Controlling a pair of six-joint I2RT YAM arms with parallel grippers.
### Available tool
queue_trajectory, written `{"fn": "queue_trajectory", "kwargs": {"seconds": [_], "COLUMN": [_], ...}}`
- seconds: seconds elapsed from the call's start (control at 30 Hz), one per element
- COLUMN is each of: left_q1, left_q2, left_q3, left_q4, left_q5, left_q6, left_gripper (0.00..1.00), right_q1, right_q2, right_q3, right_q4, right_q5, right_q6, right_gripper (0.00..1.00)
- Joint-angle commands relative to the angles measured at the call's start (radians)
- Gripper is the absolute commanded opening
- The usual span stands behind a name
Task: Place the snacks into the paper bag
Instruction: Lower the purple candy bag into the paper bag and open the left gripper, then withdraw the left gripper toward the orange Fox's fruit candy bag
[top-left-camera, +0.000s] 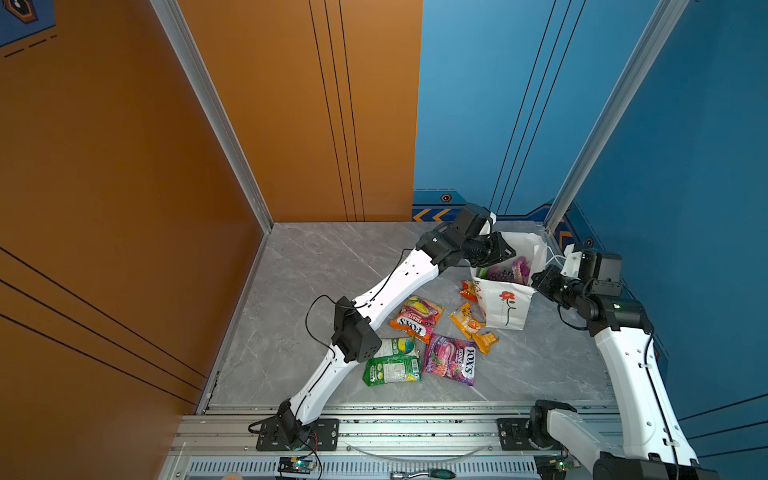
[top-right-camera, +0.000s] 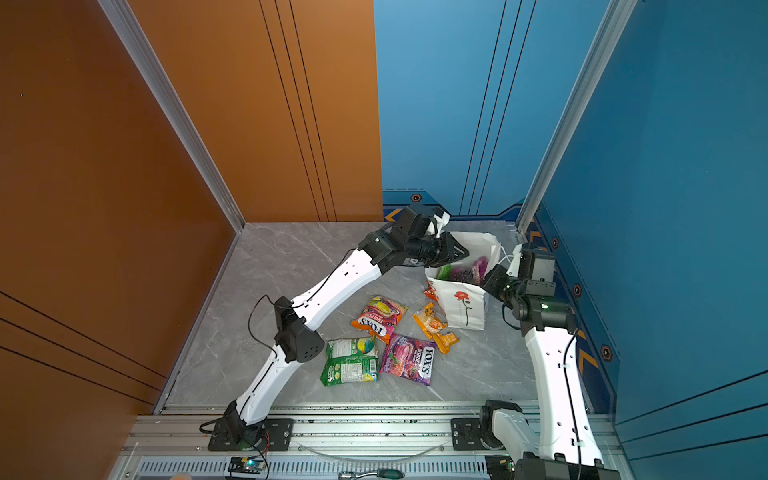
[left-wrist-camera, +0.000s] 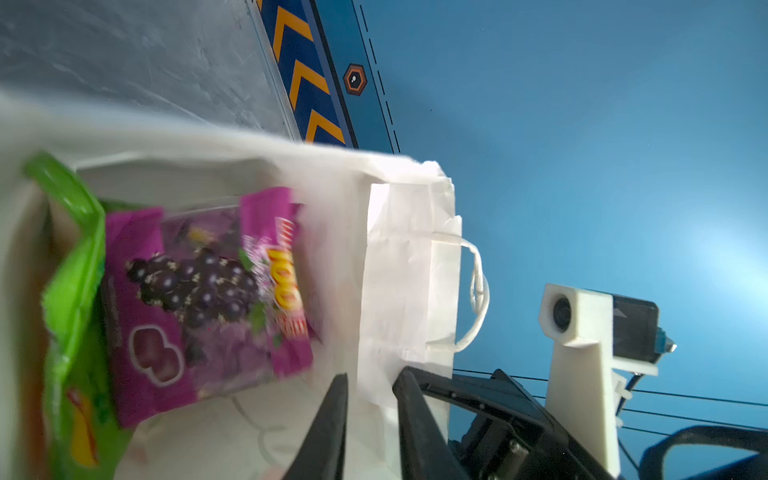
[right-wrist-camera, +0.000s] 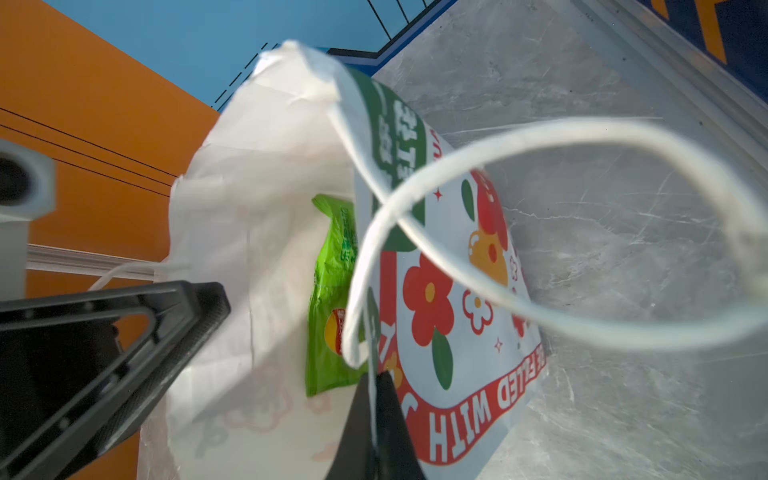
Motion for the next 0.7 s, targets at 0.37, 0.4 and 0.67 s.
{"fn": "queue_trajectory", "kwargs": {"seconds": [0.37, 0.4, 0.67], "left_q1": [-0.012, -0.016, -0.016], "left_q2": [-0.167, -0.182, -0.371], "left_q3": [-0.065, -0.075, -0.262], "left_q4": [-0.077, -0.086, -0.097], "left_q5": [-0.176, -0.191, -0.289], "left_q6": [0.199, 0.216, 0.306], "left_gripper": [0.37, 0.39, 0.5], "right_q1": [0.005, 0.005, 0.001], "right_q2": [-0.002, -0.002, -0.007], "right_q3": [0.01, 0.011, 0.021], "right_q4": [0.006, 0.002, -0.012], "right_q5": [0.036, 0.043, 0.078], "right_q6": [-0.015, -0.018, -0.029], "right_gripper": [0.0, 0.0, 0.0]}}
